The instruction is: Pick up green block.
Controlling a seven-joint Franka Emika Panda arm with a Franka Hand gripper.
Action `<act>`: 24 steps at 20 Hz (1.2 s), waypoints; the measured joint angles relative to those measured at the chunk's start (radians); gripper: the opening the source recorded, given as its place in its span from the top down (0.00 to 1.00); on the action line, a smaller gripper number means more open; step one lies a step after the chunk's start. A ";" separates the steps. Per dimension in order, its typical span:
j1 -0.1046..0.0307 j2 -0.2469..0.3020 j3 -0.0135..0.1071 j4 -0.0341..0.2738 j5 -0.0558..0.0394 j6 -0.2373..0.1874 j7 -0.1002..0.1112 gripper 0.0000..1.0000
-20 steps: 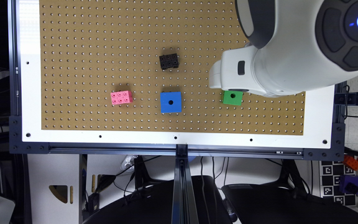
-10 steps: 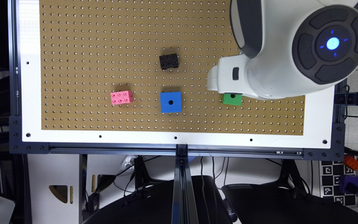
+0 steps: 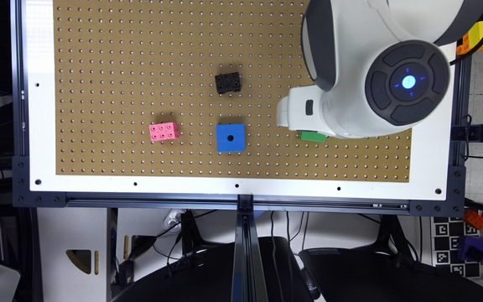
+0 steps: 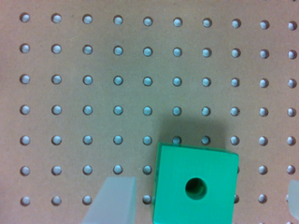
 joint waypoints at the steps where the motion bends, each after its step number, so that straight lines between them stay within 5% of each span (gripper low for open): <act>1: 0.000 0.000 0.000 0.002 0.0000 0.000 0.000 0.00; 5: 0.000 0.014 -0.001 0.006 -0.0021 0.008 0.000 0.00; 10: 0.001 0.087 -0.003 0.018 -0.0113 0.073 0.000 0.00; 18: 0.025 0.097 0.000 0.047 -0.0114 0.072 0.021 0.00; 24: 0.026 0.112 -0.001 0.051 -0.0121 0.074 0.021 0.00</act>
